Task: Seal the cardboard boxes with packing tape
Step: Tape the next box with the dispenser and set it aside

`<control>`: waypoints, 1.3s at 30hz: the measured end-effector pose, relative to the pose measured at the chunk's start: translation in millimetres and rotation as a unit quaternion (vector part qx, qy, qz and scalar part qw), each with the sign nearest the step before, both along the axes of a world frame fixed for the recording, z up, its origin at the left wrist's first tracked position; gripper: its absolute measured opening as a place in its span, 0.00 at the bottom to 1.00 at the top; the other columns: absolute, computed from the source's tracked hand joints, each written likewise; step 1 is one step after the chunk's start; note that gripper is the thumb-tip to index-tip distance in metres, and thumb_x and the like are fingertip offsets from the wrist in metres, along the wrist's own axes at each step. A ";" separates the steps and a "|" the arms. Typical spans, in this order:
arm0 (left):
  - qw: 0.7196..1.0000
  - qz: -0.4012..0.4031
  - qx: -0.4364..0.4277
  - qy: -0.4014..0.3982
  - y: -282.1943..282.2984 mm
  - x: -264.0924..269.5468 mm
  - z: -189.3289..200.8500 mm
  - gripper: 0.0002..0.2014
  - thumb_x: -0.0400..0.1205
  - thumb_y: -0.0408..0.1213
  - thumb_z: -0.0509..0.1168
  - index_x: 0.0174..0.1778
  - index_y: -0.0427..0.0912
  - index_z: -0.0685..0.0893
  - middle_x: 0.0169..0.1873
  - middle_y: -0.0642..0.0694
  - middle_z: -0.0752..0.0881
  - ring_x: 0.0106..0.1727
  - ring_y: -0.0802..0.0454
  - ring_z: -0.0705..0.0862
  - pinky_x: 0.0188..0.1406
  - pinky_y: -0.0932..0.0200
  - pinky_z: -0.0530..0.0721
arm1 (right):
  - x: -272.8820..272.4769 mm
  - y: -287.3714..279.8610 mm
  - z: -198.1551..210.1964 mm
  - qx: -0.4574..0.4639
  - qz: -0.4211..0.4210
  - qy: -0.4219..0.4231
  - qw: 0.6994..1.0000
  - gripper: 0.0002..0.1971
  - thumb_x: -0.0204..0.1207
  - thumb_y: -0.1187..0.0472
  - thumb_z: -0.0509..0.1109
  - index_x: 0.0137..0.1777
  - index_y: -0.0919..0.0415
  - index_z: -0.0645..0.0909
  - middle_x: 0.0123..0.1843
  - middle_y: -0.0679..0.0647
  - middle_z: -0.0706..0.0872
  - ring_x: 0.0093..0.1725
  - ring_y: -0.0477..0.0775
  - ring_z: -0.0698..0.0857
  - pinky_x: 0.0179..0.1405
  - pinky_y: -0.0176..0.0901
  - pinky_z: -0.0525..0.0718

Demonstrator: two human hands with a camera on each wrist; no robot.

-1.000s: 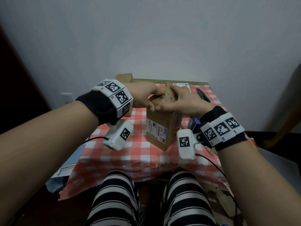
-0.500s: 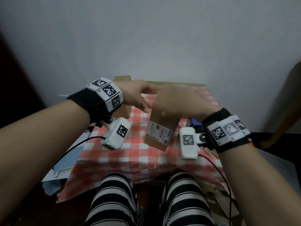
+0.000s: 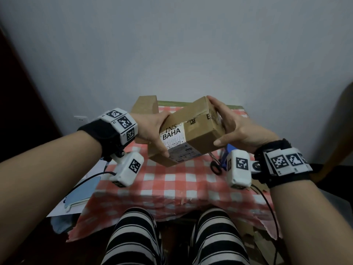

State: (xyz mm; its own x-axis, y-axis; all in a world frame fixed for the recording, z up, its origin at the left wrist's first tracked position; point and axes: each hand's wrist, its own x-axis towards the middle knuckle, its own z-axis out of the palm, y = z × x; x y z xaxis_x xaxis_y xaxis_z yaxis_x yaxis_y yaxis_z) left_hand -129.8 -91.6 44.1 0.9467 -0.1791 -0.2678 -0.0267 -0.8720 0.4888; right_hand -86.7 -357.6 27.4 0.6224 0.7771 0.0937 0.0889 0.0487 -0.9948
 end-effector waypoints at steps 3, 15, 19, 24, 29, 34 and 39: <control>0.999 -0.001 0.036 -0.033 -2.1 -2.8 -2.8 0.55 0.52 0.49 0.87 0.73 0.51 0.63 0.57 0.54 0.81 0.60 0.54 0.81 0.65 0.47 0.81 | 0.5 -1.3 -4.1 0.013 -0.035 0.065 0.997 0.56 0.63 0.77 0.76 0.85 0.41 0.55 0.79 0.44 0.73 0.71 0.56 0.81 0.54 0.49 0.88; 0.992 0.037 0.029 -0.119 -4.9 -0.2 1.7 0.70 0.47 0.50 0.87 0.83 0.53 0.51 0.77 0.46 0.63 0.76 0.46 0.66 0.73 0.42 0.72 | 5.7 -3.7 -16.5 -0.017 -0.150 0.125 0.981 0.20 0.76 0.67 0.69 0.68 0.55 0.79 0.39 0.52 0.87 0.32 0.54 0.83 0.44 0.55 0.80; 0.986 0.117 -0.121 -0.024 5.2 -1.1 1.5 0.62 0.47 0.57 0.87 0.77 0.52 0.63 0.73 0.41 0.77 0.71 0.41 0.78 0.69 0.39 0.78 | 16.2 -10.9 -23.8 0.033 -0.127 0.165 0.978 0.34 0.49 0.57 0.89 0.60 0.51 0.86 0.44 0.61 0.74 0.42 0.61 0.68 0.51 0.60 0.77; 0.955 0.114 -0.259 0.087 8.4 -11.3 3.7 0.17 0.74 0.36 0.73 0.55 0.53 0.76 0.43 0.44 0.88 0.34 0.49 0.85 0.33 0.57 0.82 | 11.7 -9.0 -21.7 0.045 -0.132 0.181 0.974 0.24 0.55 0.60 0.84 0.54 0.46 0.89 0.47 0.59 0.69 0.49 0.60 0.69 0.52 0.59 0.82; 0.937 0.124 -0.323 0.048 7.4 -14.9 8.7 0.40 0.65 0.28 0.77 0.72 0.54 0.70 0.49 0.45 0.88 0.47 0.43 0.89 0.52 0.37 0.85 | 15.3 4.0 -24.2 0.060 -0.230 0.208 0.949 0.28 0.83 0.76 0.56 0.80 0.53 0.68 0.60 0.59 0.83 0.60 0.62 0.79 0.63 0.64 0.81; 0.935 0.142 -0.322 -0.045 -3.3 -17.1 15.9 0.54 0.66 0.23 0.77 0.83 0.52 0.56 0.55 0.48 0.78 0.52 0.49 0.85 0.52 0.48 0.88 | 11.5 14.1 -21.0 -0.041 -0.268 0.171 0.947 0.29 0.84 0.76 0.56 0.82 0.54 0.66 0.62 0.61 0.82 0.50 0.60 0.83 0.59 0.66 0.83; 0.971 0.079 -0.205 -0.093 -12.4 -11.9 21.2 0.53 0.61 0.30 0.84 0.81 0.44 0.63 0.67 0.48 0.78 0.65 0.51 0.80 0.69 0.53 0.79 | 0.9 20.9 -15.1 -0.096 -0.220 0.079 0.968 0.39 0.72 0.69 0.77 0.81 0.49 0.67 0.57 0.57 0.90 0.54 0.54 0.90 0.60 0.51 0.85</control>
